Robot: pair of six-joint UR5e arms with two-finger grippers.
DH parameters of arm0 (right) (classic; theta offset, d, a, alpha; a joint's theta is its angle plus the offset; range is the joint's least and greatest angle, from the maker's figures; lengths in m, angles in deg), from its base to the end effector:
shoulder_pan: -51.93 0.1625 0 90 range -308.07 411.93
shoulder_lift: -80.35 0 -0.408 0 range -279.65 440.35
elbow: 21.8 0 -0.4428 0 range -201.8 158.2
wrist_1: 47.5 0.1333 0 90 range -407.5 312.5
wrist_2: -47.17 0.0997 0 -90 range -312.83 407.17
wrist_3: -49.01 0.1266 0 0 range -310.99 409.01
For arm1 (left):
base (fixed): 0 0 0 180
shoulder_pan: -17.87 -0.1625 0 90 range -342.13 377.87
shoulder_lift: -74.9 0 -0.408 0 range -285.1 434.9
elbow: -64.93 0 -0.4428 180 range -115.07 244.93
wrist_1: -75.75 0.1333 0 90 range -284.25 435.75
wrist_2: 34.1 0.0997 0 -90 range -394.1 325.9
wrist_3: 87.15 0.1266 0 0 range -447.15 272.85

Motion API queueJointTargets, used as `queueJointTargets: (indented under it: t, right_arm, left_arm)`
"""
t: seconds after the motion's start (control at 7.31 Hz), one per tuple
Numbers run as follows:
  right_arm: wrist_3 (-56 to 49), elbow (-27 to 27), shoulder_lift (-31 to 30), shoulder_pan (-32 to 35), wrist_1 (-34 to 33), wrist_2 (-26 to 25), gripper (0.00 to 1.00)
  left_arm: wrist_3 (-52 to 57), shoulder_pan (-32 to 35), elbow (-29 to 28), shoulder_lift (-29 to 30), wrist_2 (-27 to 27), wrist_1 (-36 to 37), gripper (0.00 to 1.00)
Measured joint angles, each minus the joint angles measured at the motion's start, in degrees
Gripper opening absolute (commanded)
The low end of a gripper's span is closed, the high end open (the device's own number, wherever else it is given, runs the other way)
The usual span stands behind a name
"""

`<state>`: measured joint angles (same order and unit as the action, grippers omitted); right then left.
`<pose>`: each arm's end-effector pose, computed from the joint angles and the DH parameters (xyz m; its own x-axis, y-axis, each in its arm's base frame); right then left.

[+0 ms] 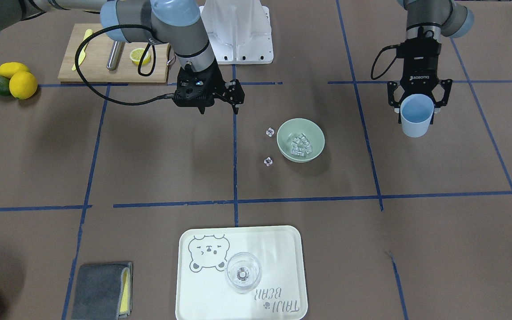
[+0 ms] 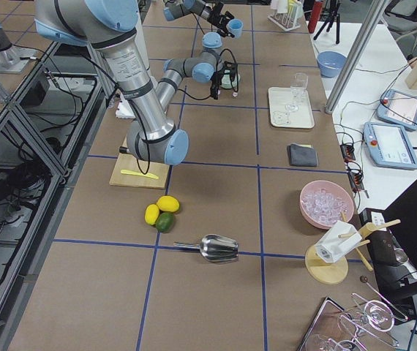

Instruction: Pour ice into bowl

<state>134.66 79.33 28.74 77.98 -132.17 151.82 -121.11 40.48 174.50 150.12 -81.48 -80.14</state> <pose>-0.5830 -0.3977 0.1345 0.5339 0.1793 0.8263 -0.1992 0.9764 -0.0832 0.3387 -0.3783 0.4568 0.8945 0.2886 -0.3413 0.2342 0.3477 0.9079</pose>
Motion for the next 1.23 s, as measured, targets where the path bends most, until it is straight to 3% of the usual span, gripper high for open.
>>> queueJointTargets:
  t: [0.27, 0.55, 0.82, 1.09, 1.23]
  right_arm:
    - [4.1, -10.6, 6.9, -1.7, 7.0, -2.8, 1.0]
    - [6.7, -20.9, 13.3, -3.3, 12.8, -5.4, 1.0]
    - [7.0, -25.6, 16.6, -3.7, 13.6, -6.0, 0.93]
    - [6.9, -29.8, 19.0, -3.7, 13.6, -6.1, 0.29]
    - [7.4, -30.8, 19.5, -3.7, 13.5, -6.1, 0.14]
  left_arm:
    - [-9.5, 1.4, -6.1, -1.5, -0.5, -9.5, 0.0]
    - [-14.5, 3.5, -9.0, -1.9, -4.6, -11.1, 0.0]
    - [-15.4, 5.1, -11.1, -1.8, -8.0, -11.3, 0.0]
    - [-15.6, 5.4, -11.8, -1.7, -10.8, -11.1, 0.0]
    - [-15.6, 5.4, -12.0, -1.8, -11.5, -11.1, 0.0]
